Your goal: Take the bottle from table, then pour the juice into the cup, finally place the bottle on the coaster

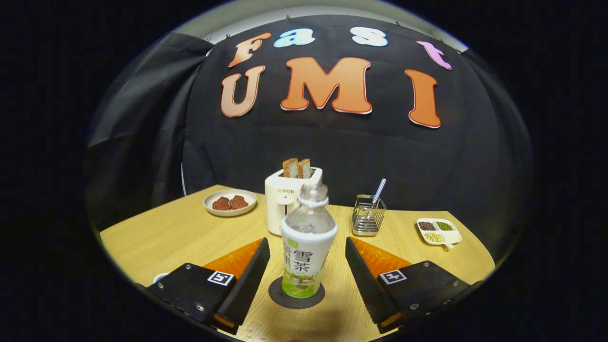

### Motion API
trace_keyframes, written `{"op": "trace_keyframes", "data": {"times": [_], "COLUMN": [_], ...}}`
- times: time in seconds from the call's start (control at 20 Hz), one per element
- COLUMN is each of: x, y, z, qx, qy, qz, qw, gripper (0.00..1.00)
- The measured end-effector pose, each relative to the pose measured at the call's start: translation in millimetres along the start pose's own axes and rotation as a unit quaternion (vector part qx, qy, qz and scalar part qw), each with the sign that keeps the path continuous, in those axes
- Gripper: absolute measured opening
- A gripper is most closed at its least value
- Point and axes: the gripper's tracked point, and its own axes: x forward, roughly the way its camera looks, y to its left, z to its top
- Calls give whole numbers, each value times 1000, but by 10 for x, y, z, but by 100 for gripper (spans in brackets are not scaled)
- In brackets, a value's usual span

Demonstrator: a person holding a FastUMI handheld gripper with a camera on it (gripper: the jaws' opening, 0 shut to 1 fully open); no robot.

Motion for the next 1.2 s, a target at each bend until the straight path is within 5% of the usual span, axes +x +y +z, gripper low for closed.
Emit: {"op": "trace_keyframes", "data": {"times": [0.65, 1.2], "x": [-1558, -2340], "y": [-412, -807], "z": [1696, 2216], "qx": [-5, 45], "qy": [-176, -207], "qz": [-28, -36], "qw": [984, 977], "gripper": [97, 97]}}
